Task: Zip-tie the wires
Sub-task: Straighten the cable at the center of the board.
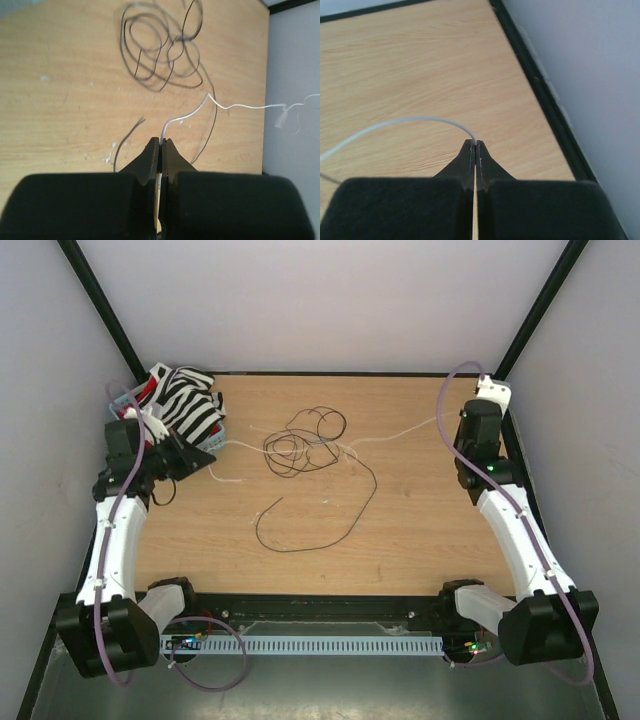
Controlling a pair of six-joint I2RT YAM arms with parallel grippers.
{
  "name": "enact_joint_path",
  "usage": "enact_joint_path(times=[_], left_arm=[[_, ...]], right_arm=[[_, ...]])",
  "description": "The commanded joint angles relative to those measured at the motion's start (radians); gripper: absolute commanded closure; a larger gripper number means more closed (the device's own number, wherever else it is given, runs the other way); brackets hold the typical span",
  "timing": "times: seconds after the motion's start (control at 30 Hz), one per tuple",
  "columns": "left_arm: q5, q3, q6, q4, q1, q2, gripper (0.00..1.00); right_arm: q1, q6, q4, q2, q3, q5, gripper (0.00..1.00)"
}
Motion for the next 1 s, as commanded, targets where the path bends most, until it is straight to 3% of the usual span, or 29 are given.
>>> enact_joint_path(times=[0.0,0.37,0.47,0.67,0.77,0.97], left_arm=[[0.066,-0.094,-0.011,0.048,0.0,0.0,1.0],[-0.029,-0.259,-0.044,0.072,-0.149,0.014,1.0],[-0.104,-0.301,-0.065,0.061,-0.116,-0.027,1.0],[-0.179,-0.4,-0.137,0.061,0.065,-0.164,1.0],[-0.174,-0.402,-0.135,0.073,0.077,-0.143,1.0],[-0.033,-0.388,-0.106,0.141,0.041,-0.007,1.0]], right_arm=[[-0.073,-0.044,-0.044,0.008,0.002,0.11,1.0],[-0.158,0.008,-0.04,0.084,-0.077,0.185,1.0],[-0.226,0.03,-0.04,0.111,-0.079,0.167,1.0],[-0.346,0.042,-0.02,0.111,-0.088,0.081,1.0],[-0.355,0.044,-0.018,0.128,-0.081,0.069,1.0],[-0.355,0.064,-0.005,0.143,-0.103,-0.067,1.0]])
